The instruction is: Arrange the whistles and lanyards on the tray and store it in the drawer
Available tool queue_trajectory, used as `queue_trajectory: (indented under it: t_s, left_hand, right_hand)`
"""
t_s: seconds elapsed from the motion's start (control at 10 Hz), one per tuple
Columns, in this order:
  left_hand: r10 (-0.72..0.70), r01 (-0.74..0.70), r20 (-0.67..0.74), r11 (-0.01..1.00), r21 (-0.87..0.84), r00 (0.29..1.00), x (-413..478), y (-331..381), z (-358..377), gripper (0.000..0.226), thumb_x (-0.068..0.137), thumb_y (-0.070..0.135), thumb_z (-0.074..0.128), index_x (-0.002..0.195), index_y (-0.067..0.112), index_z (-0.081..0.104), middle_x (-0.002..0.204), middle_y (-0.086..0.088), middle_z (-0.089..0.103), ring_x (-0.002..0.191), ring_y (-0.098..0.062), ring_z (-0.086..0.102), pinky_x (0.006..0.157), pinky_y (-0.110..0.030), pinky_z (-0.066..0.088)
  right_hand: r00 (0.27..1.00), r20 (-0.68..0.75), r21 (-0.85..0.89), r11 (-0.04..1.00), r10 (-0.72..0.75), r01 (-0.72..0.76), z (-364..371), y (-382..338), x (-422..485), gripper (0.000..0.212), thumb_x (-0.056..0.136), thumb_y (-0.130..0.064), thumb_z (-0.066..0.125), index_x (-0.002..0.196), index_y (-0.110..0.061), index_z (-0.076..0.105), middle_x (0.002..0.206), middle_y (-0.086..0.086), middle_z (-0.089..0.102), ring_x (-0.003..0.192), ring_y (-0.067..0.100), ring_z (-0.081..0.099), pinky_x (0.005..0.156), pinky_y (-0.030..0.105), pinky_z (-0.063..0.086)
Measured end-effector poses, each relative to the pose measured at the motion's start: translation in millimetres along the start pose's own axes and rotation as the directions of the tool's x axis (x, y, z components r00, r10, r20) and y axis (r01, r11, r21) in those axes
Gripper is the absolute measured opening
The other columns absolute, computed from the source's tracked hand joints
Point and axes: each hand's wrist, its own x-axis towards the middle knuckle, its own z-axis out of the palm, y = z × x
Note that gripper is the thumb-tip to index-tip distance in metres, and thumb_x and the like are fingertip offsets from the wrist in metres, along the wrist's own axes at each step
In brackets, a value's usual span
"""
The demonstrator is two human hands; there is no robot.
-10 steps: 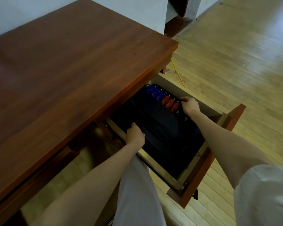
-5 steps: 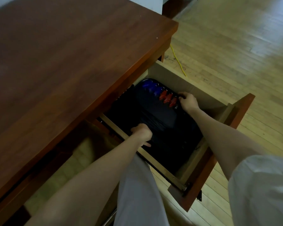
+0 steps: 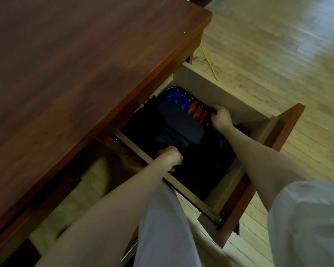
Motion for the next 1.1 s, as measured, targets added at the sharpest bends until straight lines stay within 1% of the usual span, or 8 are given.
queue_trajectory:
  t_s: [0.1,0.2,0.3,0.4,0.6,0.8,1.0,1.1]
  left_hand:
    - [0.054,-0.051,-0.017,0.987,0.150,0.998,-14.1,2.1,-3.4,0.041,0.093,0.013,0.052,0.132,0.000,0.044,0.121,-0.018,0.056,0.100,-0.026,0.061,0.087,-0.030,0.054]
    - [0.142,-0.100,-0.099,0.932,0.347,0.985,-26.7,4.6,-3.3,0.046,0.093,0.014,0.048,0.135,-0.002,0.037,0.116,-0.016,0.055,0.100,-0.026,0.059,0.080,-0.030,0.050]
    - [0.226,-0.130,-0.154,0.874,0.468,0.962,-44.8,1.1,-6.3,0.052,0.092,0.015,0.049,0.139,0.000,0.032,0.139,-0.020,0.038,0.120,-0.033,0.048,0.090,-0.034,0.046]
    - [0.349,-0.192,-0.207,0.822,0.537,0.914,-67.5,-8.3,-14.9,0.040,0.090,0.014,0.050,0.128,0.002,0.046,0.135,-0.019,0.041,0.118,-0.034,0.047,0.093,-0.037,0.044]
    - [0.575,-0.283,-0.337,0.731,0.621,0.746,-132.4,-37.3,-42.5,0.035,0.093,0.019,0.047,0.125,0.007,0.046,0.131,-0.016,0.046,0.122,-0.033,0.042,0.094,-0.042,0.042]
    - [0.637,-0.326,-0.453,0.739,0.590,0.624,-196.2,-114.9,-80.6,0.026,0.093,0.013,0.039,0.111,0.008,0.057,0.115,-0.011,0.055,0.105,-0.031,0.054,0.085,-0.041,0.048]
    - [0.523,-0.177,-0.652,0.835,0.520,0.550,-255.5,-216.2,-134.3,0.022,0.095,0.020,0.045,0.112,0.014,0.059,0.113,-0.007,0.057,0.100,-0.027,0.056,0.081,-0.037,0.049]
    - [0.432,-0.067,-0.746,0.882,0.466,0.506,-282.3,-266.5,-159.0,0.025,0.094,0.020,0.046,0.115,0.012,0.058,0.117,-0.010,0.056,0.107,-0.030,0.055,0.089,-0.041,0.045]
  right_hand:
    - [0.998,0.050,-0.141,0.989,-0.036,0.042,-7.3,-5.4,-10.4,0.051,0.093,-0.005,0.042,0.143,-0.014,0.040,0.143,0.017,0.040,0.132,0.037,0.034,0.111,0.041,0.032]
    - [0.996,0.021,-0.233,0.969,-0.084,0.086,-14.9,-12.6,-27.7,0.052,0.092,-0.006,0.043,0.144,-0.012,0.037,0.146,0.016,0.036,0.134,0.037,0.031,0.111,0.043,0.030]
    - [0.991,0.006,-0.292,0.947,-0.136,0.132,-23.5,-18.0,-53.1,0.050,0.091,-0.011,0.046,0.141,-0.009,0.040,0.148,0.015,0.035,0.136,0.036,0.030,0.112,0.046,0.030]
    - [0.988,0.001,-0.333,0.932,-0.154,0.145,-33.4,-25.8,-85.3,0.044,0.093,-0.015,0.045,0.136,-0.007,0.046,0.141,0.016,0.042,0.134,0.035,0.034,0.109,0.046,0.033]
    - [0.931,0.060,-0.483,0.806,-0.359,0.342,-47.4,-65.7,-162.1,0.034,0.092,-0.018,0.047,0.124,-0.012,0.056,0.128,0.013,0.054,0.125,0.032,0.044,0.104,0.043,0.036]
    - [0.778,0.260,-0.529,0.589,-0.572,0.610,-47.9,-147.8,-238.9,0.040,0.094,-0.025,0.049,0.134,-0.017,0.048,0.136,0.009,0.050,0.131,0.028,0.039,0.109,0.043,0.031]
    - [0.550,0.355,-0.461,0.371,-0.755,0.806,-27.0,-256.2,-319.5,0.043,0.097,-0.027,0.045,0.139,-0.017,0.043,0.141,0.006,0.047,0.133,0.026,0.038,0.111,0.042,0.031]
    - [0.413,0.395,-0.427,0.233,-0.821,0.873,-11.4,-310.1,-355.5,0.046,0.097,-0.031,0.046,0.141,-0.018,0.039,0.141,0.006,0.047,0.133,0.026,0.039,0.110,0.041,0.034]
